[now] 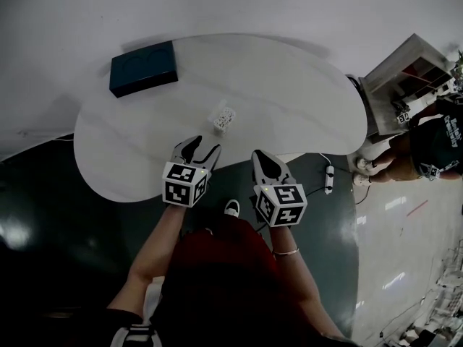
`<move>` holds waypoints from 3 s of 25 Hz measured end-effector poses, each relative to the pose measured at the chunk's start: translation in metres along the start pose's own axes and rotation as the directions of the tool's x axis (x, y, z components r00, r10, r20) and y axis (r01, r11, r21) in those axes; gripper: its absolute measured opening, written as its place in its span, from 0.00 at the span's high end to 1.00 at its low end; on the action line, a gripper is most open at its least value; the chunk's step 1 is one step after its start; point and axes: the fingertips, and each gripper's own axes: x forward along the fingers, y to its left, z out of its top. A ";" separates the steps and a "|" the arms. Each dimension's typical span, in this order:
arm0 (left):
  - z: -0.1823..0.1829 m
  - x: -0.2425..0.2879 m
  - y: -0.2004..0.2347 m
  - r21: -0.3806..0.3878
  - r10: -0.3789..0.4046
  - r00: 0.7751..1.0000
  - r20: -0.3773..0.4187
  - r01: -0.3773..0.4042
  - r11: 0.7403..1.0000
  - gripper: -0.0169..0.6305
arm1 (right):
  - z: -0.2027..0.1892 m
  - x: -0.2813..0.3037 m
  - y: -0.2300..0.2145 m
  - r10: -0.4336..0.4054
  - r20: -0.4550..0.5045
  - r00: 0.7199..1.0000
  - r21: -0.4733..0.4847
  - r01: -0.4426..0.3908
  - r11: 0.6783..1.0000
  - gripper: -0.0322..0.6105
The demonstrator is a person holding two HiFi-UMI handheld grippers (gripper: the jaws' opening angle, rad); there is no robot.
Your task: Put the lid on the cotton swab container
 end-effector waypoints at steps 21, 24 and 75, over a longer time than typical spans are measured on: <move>-0.004 0.070 0.013 0.028 0.083 0.991 -0.105 -0.080 0.996 0.61 | 0.025 0.040 -0.039 0.098 -0.028 0.995 -0.034 -0.099 0.995 0.92; -0.004 0.075 0.014 0.029 0.085 0.990 -0.115 -0.082 0.996 0.61 | 0.032 0.047 -0.041 0.115 -0.024 0.993 -0.042 -0.116 0.992 0.92; 0.007 0.102 0.017 0.159 -0.076 0.985 -0.154 0.101 0.982 0.63 | 0.083 0.178 0.050 0.386 -0.266 0.884 -0.229 -0.446 0.865 0.92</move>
